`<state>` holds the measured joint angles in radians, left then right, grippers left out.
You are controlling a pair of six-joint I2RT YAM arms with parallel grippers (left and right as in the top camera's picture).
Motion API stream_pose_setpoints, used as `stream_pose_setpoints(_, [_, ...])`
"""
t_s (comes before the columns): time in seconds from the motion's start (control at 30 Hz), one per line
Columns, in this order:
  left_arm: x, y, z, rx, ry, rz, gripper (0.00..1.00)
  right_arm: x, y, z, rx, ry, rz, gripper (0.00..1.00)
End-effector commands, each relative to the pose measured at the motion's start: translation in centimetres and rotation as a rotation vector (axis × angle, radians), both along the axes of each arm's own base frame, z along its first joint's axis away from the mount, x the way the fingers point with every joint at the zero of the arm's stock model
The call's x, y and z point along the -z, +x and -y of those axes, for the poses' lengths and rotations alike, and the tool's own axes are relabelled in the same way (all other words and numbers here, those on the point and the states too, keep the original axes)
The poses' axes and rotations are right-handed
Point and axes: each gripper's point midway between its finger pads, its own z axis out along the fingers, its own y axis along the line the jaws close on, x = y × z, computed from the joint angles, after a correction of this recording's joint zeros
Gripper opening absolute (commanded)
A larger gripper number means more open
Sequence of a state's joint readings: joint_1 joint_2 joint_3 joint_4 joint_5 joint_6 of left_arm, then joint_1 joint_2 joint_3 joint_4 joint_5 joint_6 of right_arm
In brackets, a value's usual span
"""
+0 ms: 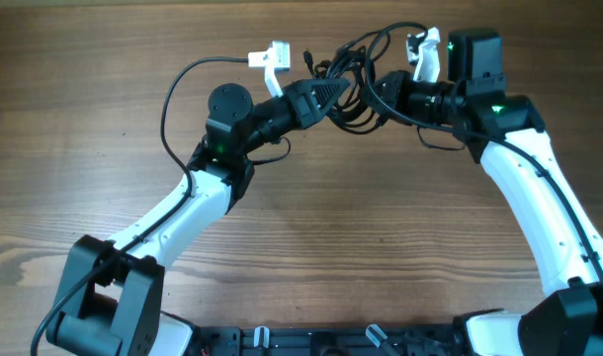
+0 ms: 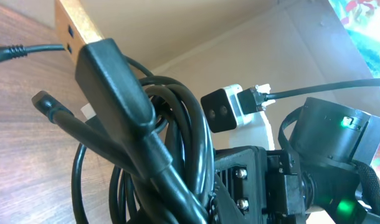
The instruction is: Untangle cables
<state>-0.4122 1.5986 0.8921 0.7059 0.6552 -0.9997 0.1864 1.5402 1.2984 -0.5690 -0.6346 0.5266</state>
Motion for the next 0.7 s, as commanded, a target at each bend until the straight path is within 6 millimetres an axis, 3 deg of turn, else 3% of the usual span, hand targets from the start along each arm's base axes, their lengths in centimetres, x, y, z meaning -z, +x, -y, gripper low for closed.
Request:
stream_pose_setpoints(0.0, [-1.4, -0.3, 0.2, 0.013, -0.001, 0.058, 0.04, 0.7, 0.6, 1.1, 0.061, -0.057, -0.014, 0.26])
stream_pose_setpoints(0.27, [-1.5, -0.4, 0.2, 0.013, -0.004, 0.061, 0.04, -3.9, 0.4, 1.4, 0.017, -0.001, 0.148, 0.21])
stream_pose_setpoints(0.47, [-1.9, -0.4, 0.2, 0.013, -0.021, 0.061, 0.04, -3.5, -0.4, -0.4, -0.034, 0.008, 0.126, 0.2])
stream_pose_setpoints(0.67, [-2.2, -0.5, 0.2, 0.022, -0.032, 0.06, 0.04, -1.3, -0.5, 0.1, 0.019, -0.036, 0.035, 0.2])
